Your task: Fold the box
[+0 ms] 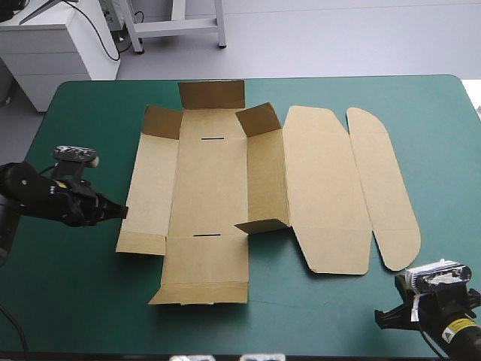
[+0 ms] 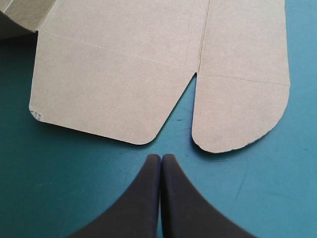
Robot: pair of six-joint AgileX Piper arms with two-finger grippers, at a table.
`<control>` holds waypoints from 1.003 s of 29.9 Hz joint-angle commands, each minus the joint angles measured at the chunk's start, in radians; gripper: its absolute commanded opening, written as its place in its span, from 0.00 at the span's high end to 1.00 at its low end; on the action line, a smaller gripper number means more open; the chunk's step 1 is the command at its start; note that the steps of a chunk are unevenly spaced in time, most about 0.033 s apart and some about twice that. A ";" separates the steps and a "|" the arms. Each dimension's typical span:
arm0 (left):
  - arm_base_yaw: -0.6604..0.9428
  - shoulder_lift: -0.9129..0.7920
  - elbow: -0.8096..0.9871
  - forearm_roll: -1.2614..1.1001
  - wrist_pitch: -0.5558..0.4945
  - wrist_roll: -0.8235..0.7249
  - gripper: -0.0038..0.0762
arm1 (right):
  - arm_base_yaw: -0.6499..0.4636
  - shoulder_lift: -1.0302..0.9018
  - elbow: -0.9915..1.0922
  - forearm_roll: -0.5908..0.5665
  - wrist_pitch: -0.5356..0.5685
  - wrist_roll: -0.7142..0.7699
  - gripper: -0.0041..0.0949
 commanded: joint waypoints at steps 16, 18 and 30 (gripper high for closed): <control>0.397 0.112 -0.030 -0.419 0.054 0.337 0.93 | 0.000 0.017 -0.036 0.003 -0.057 -0.003 0.98; 0.397 0.164 -0.030 -0.426 0.095 0.377 0.93 | 0.000 0.017 -0.036 0.003 -0.057 -0.003 0.98; 0.397 0.351 -0.032 -0.436 0.100 0.450 0.93 | 0.000 0.017 -0.036 0.003 -0.057 -0.003 0.98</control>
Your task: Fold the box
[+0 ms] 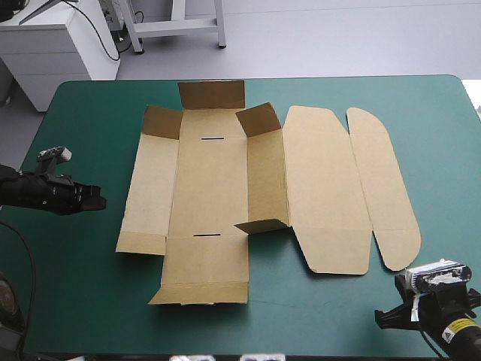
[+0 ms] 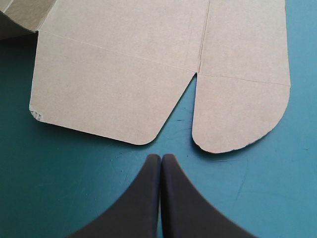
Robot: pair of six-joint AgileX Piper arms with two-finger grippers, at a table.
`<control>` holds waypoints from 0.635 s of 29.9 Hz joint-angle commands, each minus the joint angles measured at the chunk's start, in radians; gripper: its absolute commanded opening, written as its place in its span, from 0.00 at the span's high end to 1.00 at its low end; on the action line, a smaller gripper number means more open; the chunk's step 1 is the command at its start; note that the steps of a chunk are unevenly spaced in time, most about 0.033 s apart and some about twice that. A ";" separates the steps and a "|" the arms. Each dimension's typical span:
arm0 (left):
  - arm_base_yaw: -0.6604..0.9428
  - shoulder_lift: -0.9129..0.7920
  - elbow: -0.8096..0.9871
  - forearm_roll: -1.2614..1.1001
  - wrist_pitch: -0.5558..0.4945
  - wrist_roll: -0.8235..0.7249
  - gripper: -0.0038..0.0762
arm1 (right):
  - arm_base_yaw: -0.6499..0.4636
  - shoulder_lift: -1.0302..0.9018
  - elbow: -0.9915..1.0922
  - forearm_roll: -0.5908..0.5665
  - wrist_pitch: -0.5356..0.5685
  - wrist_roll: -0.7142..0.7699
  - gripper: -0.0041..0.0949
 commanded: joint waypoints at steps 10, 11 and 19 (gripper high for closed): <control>0.002 0.018 -0.032 -0.023 0.057 -0.039 0.92 | 0.000 0.017 -0.036 0.004 -0.057 -0.003 0.98; 0.002 0.018 -0.032 -0.023 0.057 -0.039 0.91 | 0.000 0.017 -0.036 0.004 -0.057 -0.003 0.98; 0.002 0.018 -0.032 -0.059 0.074 -0.053 0.34 | 0.000 0.017 -0.036 0.004 -0.057 -0.003 0.98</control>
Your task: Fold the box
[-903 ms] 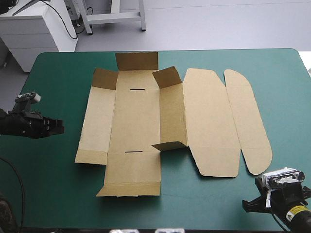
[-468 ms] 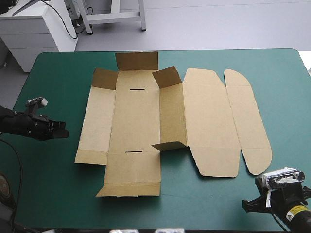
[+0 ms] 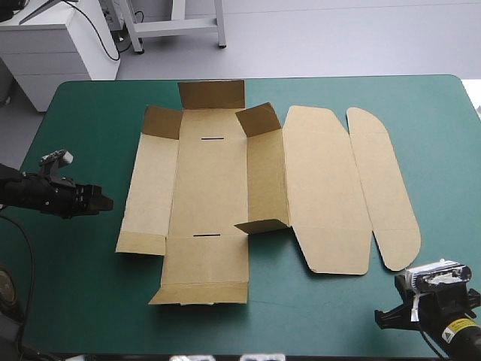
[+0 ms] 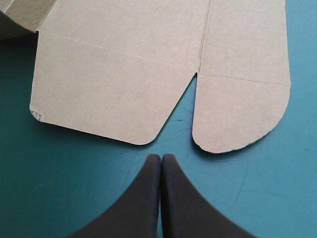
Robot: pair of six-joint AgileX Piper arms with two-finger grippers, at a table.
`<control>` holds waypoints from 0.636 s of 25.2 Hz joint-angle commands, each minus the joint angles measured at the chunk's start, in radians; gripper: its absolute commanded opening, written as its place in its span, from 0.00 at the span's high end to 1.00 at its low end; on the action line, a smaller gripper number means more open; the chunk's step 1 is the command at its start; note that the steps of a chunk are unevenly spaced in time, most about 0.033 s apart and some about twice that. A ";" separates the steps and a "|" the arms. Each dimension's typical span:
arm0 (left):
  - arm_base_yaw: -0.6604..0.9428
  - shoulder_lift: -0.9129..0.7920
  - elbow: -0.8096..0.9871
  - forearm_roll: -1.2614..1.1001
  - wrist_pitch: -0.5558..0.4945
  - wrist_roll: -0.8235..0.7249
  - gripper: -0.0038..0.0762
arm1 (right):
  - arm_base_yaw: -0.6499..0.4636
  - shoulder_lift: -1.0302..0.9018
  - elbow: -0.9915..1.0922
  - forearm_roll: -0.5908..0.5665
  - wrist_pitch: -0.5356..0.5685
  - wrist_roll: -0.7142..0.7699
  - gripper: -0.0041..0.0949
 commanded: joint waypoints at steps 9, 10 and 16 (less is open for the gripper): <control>0.002 -0.021 -0.029 -0.111 0.086 -0.050 0.29 | 0.000 0.017 -0.036 0.003 -0.058 -0.003 0.98; 0.002 -0.015 -0.029 -0.113 0.086 -0.066 0.29 | 0.000 0.017 -0.036 0.003 -0.058 -0.003 0.98; -0.001 0.048 -0.019 -0.170 0.086 -0.067 0.29 | 0.000 0.017 -0.036 0.003 -0.058 -0.003 0.98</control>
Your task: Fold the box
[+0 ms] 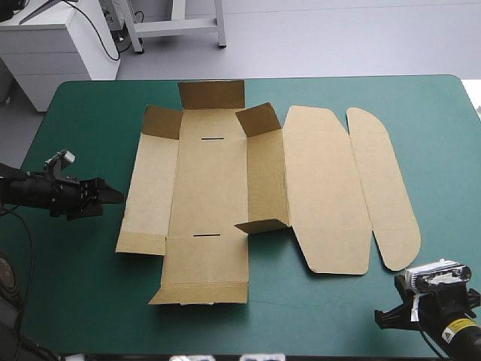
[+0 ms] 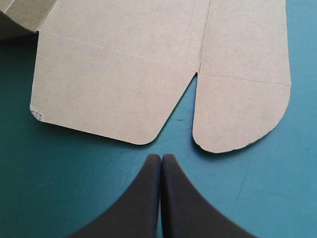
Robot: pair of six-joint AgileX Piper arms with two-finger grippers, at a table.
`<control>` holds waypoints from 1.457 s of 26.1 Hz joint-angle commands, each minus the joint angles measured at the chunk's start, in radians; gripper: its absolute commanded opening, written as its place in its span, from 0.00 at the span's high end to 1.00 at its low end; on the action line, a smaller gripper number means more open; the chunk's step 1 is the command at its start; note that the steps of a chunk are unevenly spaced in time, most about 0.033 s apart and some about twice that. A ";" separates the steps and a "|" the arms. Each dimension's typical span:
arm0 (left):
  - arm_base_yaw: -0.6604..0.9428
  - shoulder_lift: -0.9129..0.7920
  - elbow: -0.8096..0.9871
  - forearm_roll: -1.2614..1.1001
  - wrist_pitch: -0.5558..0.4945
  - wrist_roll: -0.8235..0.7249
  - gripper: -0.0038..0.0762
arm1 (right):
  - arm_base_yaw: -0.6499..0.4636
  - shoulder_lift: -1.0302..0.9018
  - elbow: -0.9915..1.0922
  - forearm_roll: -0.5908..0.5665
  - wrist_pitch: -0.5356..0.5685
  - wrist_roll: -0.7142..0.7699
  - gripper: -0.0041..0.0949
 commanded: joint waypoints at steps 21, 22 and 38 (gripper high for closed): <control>-0.162 0.058 0.025 -0.125 0.089 0.011 0.29 | 0.000 0.017 -0.036 0.003 -0.058 -0.003 0.98; -0.169 0.060 0.025 -0.123 0.089 0.011 0.29 | 0.000 0.017 -0.036 0.003 -0.058 -0.003 0.98; -0.241 0.110 0.021 -0.166 0.081 -0.022 0.67 | 0.000 0.017 -0.036 0.003 -0.058 -0.003 0.98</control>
